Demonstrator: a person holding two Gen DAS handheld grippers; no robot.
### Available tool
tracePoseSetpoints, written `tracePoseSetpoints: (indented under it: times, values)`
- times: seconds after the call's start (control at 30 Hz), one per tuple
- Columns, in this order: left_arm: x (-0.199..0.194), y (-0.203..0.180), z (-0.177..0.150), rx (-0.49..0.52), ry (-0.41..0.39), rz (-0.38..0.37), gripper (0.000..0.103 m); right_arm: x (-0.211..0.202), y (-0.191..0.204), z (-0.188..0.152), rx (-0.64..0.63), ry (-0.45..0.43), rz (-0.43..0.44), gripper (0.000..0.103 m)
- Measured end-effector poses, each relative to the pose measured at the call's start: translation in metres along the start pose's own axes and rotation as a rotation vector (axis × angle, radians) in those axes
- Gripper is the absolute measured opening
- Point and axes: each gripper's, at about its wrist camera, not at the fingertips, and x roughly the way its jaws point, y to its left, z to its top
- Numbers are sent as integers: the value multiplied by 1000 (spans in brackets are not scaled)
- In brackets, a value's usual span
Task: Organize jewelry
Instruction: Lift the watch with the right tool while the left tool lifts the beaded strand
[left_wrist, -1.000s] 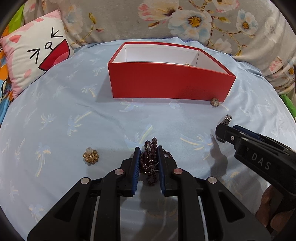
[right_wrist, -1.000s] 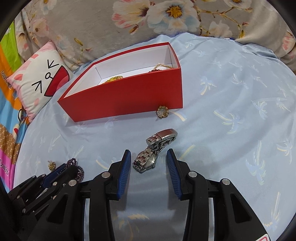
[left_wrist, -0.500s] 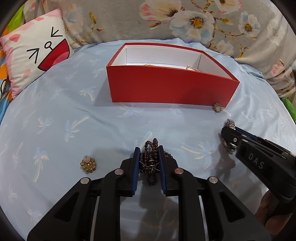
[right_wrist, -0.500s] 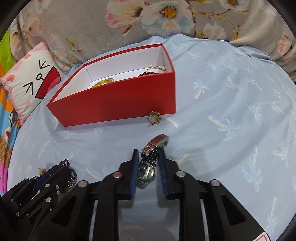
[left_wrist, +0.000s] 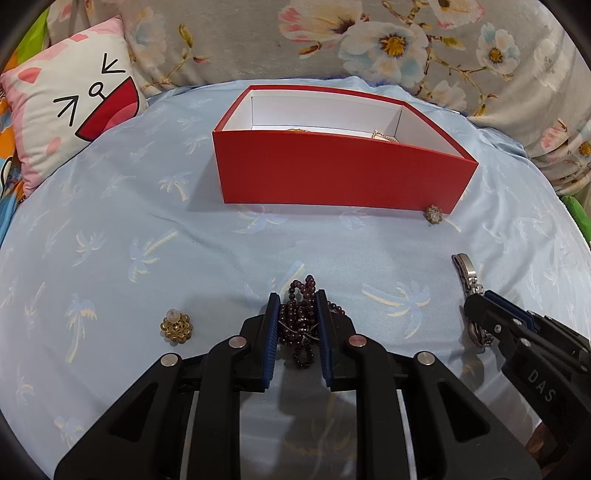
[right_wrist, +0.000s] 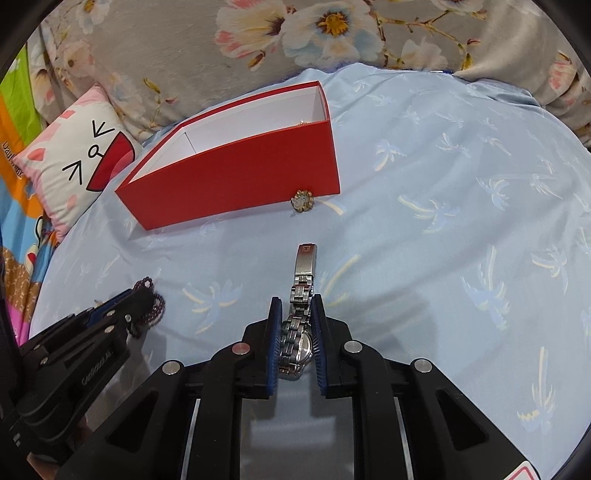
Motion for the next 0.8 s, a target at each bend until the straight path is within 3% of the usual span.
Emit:
tracePoseSetpoints:
  times: [0.8]
  values:
    - [0, -1, 0, 2, 0, 0, 19, -2, 7, -4, -26, 4, -19, 16]
